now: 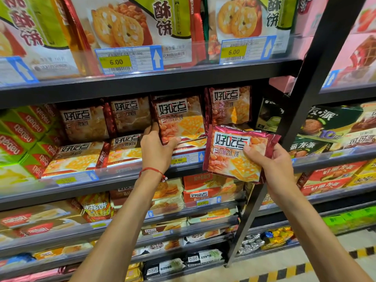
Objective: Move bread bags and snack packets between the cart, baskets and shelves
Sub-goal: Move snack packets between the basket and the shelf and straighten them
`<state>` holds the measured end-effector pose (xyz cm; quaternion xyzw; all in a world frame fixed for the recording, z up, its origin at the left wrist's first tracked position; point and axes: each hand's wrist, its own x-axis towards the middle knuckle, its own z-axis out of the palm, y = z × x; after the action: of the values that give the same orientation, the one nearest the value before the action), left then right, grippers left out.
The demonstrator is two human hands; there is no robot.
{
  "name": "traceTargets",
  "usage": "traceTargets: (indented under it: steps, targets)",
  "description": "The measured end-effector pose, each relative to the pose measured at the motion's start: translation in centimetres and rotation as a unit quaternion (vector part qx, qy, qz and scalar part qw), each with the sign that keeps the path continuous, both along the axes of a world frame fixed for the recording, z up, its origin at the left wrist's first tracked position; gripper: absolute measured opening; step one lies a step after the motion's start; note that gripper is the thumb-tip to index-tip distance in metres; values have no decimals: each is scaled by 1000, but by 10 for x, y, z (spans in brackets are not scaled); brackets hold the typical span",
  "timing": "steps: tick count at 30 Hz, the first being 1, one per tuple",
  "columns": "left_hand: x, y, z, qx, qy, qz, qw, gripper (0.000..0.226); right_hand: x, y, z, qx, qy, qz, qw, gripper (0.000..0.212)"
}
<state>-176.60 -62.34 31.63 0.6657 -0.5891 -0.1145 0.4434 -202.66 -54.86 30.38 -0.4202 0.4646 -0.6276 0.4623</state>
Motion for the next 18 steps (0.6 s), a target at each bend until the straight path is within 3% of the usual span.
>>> traceTargets:
  steps: [6,9,11,15,18]
  targets:
    - [-8,12,-1,-22,37,37,998,76,-5,5,2,-4,26,-5,1000,41]
    - [-15,29,-2,-159,55,20,986,55,-8,8,6,-8,26,-12,1000,40]
    - [-22,41,-4,-213,59,-46,974,39,-9,9,9,-9,26,-12,1000,38]
    - [-52,65,2,-27,97,-261,960,52,-9,10,16,-19,45,6,999,37]
    - [-71,66,1,20,175,-291,941,59,-6,10,23,-33,60,23,997,40]
